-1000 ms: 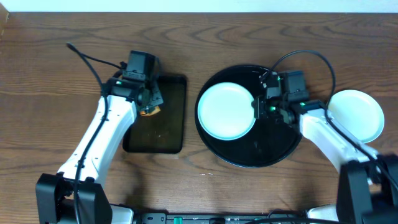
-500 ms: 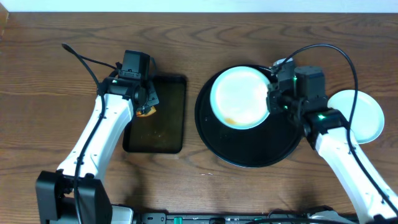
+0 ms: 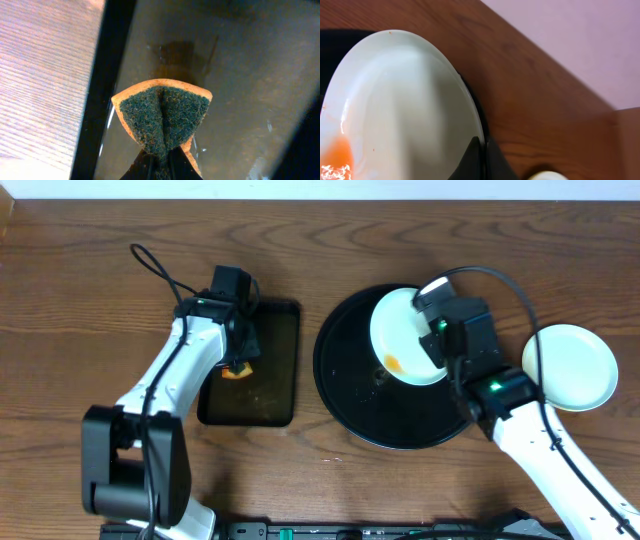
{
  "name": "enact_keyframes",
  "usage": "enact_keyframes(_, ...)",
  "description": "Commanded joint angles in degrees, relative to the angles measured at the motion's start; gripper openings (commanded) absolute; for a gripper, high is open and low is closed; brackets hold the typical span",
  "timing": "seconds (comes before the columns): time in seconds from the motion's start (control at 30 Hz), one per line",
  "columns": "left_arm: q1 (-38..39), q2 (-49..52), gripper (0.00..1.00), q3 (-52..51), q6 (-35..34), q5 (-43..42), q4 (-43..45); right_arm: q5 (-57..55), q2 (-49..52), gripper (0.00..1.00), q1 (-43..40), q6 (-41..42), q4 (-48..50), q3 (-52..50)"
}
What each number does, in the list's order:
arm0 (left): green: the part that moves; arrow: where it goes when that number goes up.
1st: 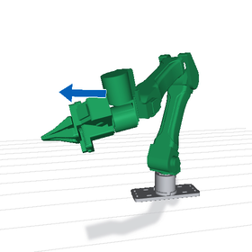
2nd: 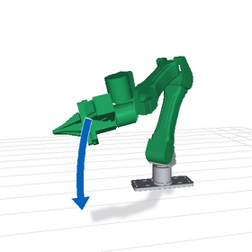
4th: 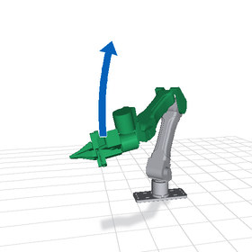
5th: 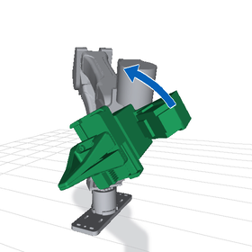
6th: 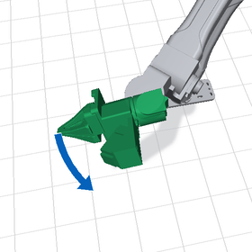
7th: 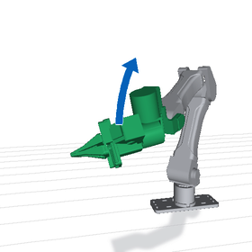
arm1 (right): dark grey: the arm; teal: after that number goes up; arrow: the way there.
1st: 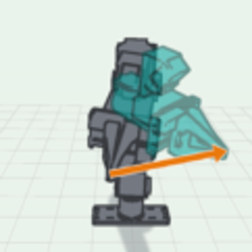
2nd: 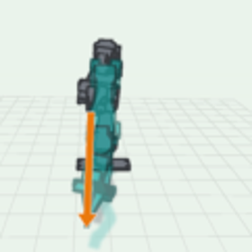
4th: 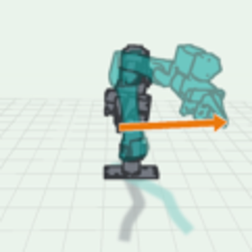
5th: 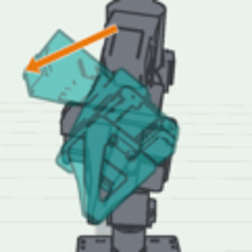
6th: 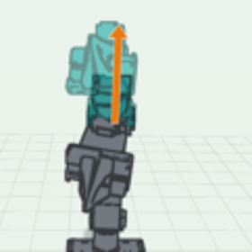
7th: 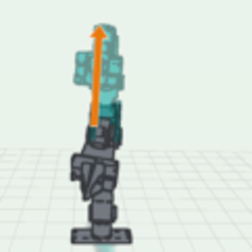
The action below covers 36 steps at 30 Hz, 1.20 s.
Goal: Clean dirty plates on tray and stack at the side
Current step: 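Lift the blue plate with the right gripper off the round tray, then carry the blue plate right and stack it on the plate pile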
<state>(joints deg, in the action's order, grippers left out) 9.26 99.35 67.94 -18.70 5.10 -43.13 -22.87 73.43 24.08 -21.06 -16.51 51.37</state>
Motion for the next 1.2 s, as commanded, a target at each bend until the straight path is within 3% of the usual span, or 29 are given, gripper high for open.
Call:
enact_keyframes(0.0, -0.2, 2.23, 0.07, -0.35, 1.09, 0.92, -0.26, -11.76, -0.79, 0.01, 3.32, -5.57, 0.85, 0.33)
enact_keyframes(0.47, -0.2, 4.46, 0.08, -0.35, 1.09, 0.9, -0.02, -20.26, -0.79, 0.01, 8.7, -8.83, 4.33, 0.33)
enact_keyframes(0.7, -0.2, 4.46, 0.07, -0.35, 6.34, -11.15, 3.72, -20.92, -0.79, 0.01, 8.7, -8.83, 4.74, 0.33)
enact_keyframes(0.87, -0.2, 4.48, 0.08, -0.35, 10.54, -18.32, 6.4, -27.39, -0.79, 0.01, 8.7, -8.85, 8.09, 0.33)
enact_keyframes(1.17, -1.92, 7.87, 0.08, -1.66, 11.23, -19.23, 9.42, -27.89, -0.81, 0.01, 8.7, -8.83, 8.76, 0.33)
